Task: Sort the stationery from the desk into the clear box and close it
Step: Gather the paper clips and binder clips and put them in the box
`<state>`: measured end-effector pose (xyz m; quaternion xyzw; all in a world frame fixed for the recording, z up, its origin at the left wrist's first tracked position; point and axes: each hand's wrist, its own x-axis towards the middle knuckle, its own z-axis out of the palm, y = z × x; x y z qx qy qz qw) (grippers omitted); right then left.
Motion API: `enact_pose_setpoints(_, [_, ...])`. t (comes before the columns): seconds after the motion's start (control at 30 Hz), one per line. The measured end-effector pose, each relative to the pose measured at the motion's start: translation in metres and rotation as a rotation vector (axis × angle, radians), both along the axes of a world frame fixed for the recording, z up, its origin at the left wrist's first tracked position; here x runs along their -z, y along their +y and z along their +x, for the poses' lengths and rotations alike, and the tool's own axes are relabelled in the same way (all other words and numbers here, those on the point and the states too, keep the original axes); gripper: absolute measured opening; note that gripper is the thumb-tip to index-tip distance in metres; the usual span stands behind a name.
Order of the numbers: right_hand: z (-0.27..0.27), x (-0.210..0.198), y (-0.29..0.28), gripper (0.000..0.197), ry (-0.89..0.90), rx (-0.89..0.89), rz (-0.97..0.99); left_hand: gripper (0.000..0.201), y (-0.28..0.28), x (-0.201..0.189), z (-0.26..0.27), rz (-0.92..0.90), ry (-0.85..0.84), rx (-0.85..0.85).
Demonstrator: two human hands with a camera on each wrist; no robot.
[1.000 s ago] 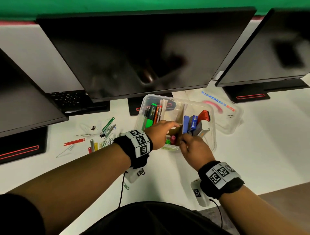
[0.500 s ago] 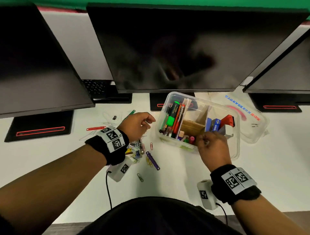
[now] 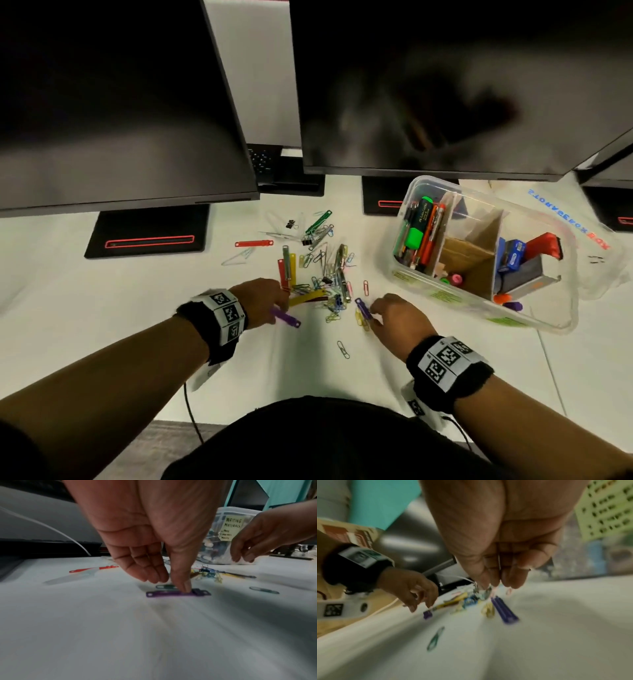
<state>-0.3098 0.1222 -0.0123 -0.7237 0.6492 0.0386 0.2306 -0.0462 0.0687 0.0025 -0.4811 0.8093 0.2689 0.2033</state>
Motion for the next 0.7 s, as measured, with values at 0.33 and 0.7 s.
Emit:
enact_pose_setpoints(0.33, [0.021,0.019,-0.011,0.019,-0.003,0.155,0.062,0.018,0.005,0.023,-0.007,-0.024,0.023,0.031])
enact_pose_setpoints(0.7, [0.038,0.003,-0.023,0.046,-0.202,0.293,0.040,0.037,-0.012,0.023,-0.016,-0.029,0.295,-0.324])
